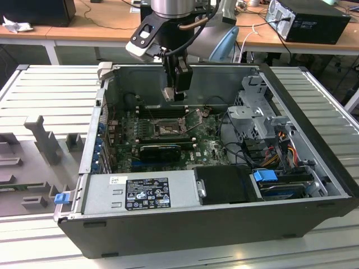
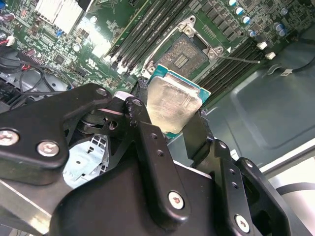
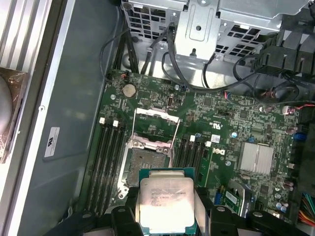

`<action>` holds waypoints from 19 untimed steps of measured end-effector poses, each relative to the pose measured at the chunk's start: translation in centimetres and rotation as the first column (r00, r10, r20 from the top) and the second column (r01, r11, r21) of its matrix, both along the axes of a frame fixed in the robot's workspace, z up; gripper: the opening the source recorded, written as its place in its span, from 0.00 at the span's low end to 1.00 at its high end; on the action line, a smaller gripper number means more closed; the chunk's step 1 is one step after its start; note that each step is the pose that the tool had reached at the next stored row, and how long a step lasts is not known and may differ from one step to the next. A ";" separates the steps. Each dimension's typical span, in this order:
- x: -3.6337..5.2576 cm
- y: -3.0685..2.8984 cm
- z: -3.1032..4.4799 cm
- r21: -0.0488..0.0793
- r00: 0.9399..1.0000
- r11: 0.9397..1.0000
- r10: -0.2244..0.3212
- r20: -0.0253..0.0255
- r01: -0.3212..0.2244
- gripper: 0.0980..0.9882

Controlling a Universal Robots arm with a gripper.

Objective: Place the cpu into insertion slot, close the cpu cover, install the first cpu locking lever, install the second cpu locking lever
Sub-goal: 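Place the cpu into insertion slot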

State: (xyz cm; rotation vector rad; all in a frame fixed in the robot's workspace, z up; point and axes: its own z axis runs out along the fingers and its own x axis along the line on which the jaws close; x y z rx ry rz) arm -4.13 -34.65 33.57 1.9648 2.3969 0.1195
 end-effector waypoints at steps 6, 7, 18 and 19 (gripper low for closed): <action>0.00 0.00 -0.23 0.000 1.000 1.000 -0.002 0.000 0.002 0.48; 0.00 0.00 -0.28 0.000 1.000 1.000 -0.002 0.000 0.002 0.48; 0.00 0.03 -1.03 0.000 0.997 0.997 -0.083 -0.001 0.083 0.48; 0.00 0.03 -1.04 0.000 0.996 0.996 -0.087 -0.001 0.087 0.48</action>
